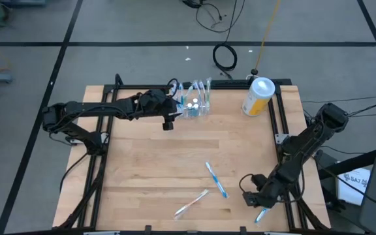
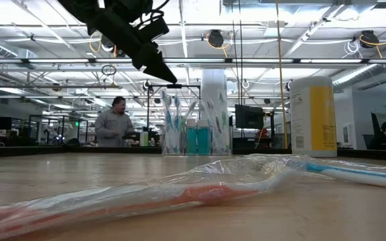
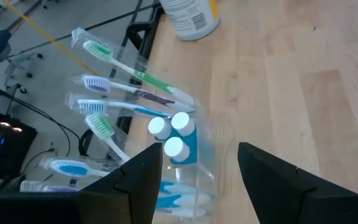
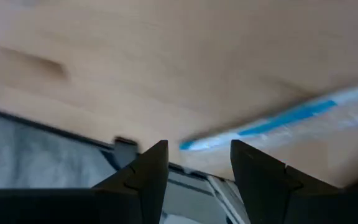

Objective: Pick & Place toothbrushing station
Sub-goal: Put the blue toothbrush into the transparent organizer

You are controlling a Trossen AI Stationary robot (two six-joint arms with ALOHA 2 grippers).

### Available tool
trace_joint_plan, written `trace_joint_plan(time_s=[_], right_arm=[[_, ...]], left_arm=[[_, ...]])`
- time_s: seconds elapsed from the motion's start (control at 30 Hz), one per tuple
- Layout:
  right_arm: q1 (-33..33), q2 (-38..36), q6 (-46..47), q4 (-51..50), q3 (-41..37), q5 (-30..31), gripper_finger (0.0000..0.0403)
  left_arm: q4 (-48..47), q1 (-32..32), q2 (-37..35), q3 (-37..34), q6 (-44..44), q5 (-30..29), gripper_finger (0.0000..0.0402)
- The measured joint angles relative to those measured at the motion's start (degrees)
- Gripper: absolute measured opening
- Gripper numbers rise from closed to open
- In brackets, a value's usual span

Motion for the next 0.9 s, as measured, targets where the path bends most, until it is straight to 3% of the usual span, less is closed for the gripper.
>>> trace_joint_plan(time_s=[0.17,0.77,0.9], right_arm=[[1.24,0.88,4.1,0.6,0.02,-7.17,0.0167],[4.63,9.28,3.59,-1.6,0.0,-7.11,0.0167],[4.63,9.28,2.16,-1.68,0.0,-3.6,0.0164]], left_arm=[[-0.02,-0.01,0.0,0.0,-0.23,-0.02,0.0216],[-0.15,-0.01,0.0,0.0,-1.87,0.02,0.0216],[-0.15,-0.01,0.0,0.0,-1.86,0.02,0.0216]])
